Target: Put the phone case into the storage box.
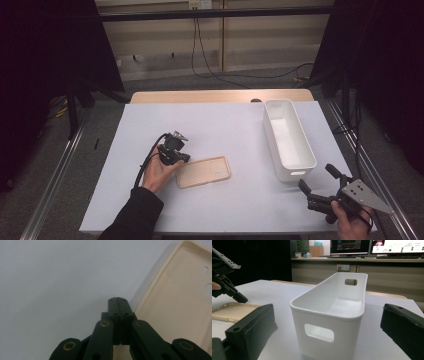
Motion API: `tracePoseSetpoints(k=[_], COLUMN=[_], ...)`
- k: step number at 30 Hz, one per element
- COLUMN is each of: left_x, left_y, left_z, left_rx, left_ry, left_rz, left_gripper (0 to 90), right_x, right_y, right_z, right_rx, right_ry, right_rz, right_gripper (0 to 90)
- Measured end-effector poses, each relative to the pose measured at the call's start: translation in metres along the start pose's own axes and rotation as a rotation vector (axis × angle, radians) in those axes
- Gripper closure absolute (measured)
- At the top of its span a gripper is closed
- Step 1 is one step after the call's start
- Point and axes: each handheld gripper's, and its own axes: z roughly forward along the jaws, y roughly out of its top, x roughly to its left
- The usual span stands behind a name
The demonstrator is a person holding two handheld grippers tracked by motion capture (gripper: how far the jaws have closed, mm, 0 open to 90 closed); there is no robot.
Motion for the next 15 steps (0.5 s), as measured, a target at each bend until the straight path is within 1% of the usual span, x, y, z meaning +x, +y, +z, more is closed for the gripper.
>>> tracePoseSetpoints(k=[2, 6, 8, 9, 11, 14, 15], left_x=[-0.001, -0.002, -0.002, -0.001, -0.002, -0.005, -0.005], left_y=[-0.002, -0.007, -0.010, -0.011, -0.011, -0.011, -0.012], left_z=[0.000, -0.002, -0.003, -0.003, -0.003, -0.004, -0.004], left_rx=[-0.006, -0.022, -0.041, -0.045, -0.041, -0.036, -0.036], left_ry=[0.003, -0.013, -0.020, -0.026, -0.019, -0.022, -0.027], left_rz=[0.000, -0.008, -0.026, -0.023, -0.021, -0.010, -0.014], left_gripper=[90.0, 90.0, 90.0, 90.0, 90.0, 90.0, 90.0], right_x=[0.000, 0.000, 0.000, 0.000, 0.001, 0.001, 0.000], right_y=[0.000, 0.000, 0.000, 0.000, 0.000, 0.000, 0.000], right_z=[0.000, 0.000, 0.000, 0.000, 0.001, 0.001, 0.001], right_rx=[0.001, 0.002, 0.002, 0.003, 0.003, 0.004, 0.004], right_ry=[0.002, 0.002, 0.004, 0.007, 0.007, 0.009, 0.008], right_rz=[-0.002, -0.002, -0.001, -0.001, 0.000, -0.006, -0.005], right_gripper=[0.0, 0.0, 0.0, 0.0, 0.0, 0.0, 0.0])
